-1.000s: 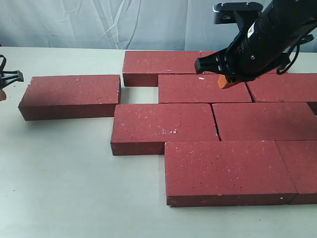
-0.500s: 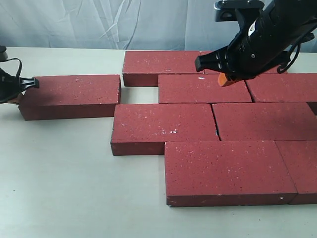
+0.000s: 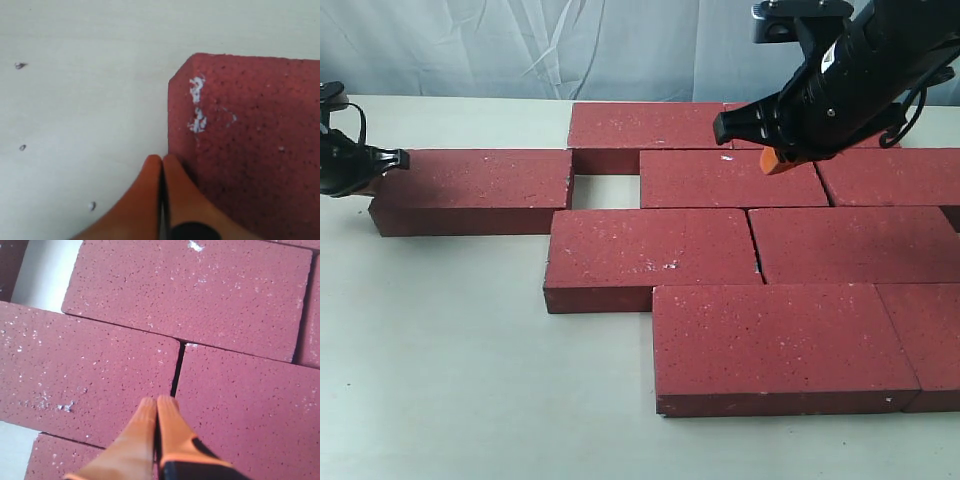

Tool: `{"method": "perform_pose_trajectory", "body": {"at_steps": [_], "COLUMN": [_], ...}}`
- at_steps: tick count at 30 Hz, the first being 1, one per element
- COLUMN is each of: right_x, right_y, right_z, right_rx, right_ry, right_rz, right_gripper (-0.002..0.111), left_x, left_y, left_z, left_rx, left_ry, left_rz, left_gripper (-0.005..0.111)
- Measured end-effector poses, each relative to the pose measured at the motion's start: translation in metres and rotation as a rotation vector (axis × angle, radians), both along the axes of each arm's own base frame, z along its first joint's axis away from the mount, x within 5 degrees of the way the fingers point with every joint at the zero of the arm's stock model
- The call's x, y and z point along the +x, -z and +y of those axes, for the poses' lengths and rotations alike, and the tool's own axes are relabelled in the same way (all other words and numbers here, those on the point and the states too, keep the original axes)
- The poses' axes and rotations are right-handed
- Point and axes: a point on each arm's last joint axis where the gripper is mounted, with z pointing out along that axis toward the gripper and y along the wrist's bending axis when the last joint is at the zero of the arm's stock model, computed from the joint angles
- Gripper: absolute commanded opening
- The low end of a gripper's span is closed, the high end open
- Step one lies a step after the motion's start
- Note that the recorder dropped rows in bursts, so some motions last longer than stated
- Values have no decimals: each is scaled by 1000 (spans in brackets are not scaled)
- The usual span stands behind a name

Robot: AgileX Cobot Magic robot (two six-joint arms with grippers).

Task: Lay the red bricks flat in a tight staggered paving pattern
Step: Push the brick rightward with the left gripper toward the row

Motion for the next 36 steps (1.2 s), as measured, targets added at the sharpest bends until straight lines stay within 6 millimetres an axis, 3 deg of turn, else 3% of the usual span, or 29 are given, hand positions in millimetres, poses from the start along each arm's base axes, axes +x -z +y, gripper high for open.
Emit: {"method": "perform_pose_trajectory", "body": {"at_steps": [7, 14, 24, 36], "right_x": [0, 0, 0, 0], "right_y": [0, 0, 0, 0], "right_z": [0, 0, 0, 2], "right_rx": [0, 1, 2, 26], "right_ry": [0, 0, 0, 9], "right_rz": [0, -2, -5, 4], "right_gripper": [-1, -1, -1, -1], "left_x": [1, 3, 4, 4], "left_y": [-1, 0, 5, 5], "left_z": [-3, -27, -42, -74], "left_rx": [-17, -18, -22, -32], "left_ry": [-7, 51, 86, 147], "left_rz": [-5, -7, 4, 0], "left_gripper": [0, 0, 0, 0]}}
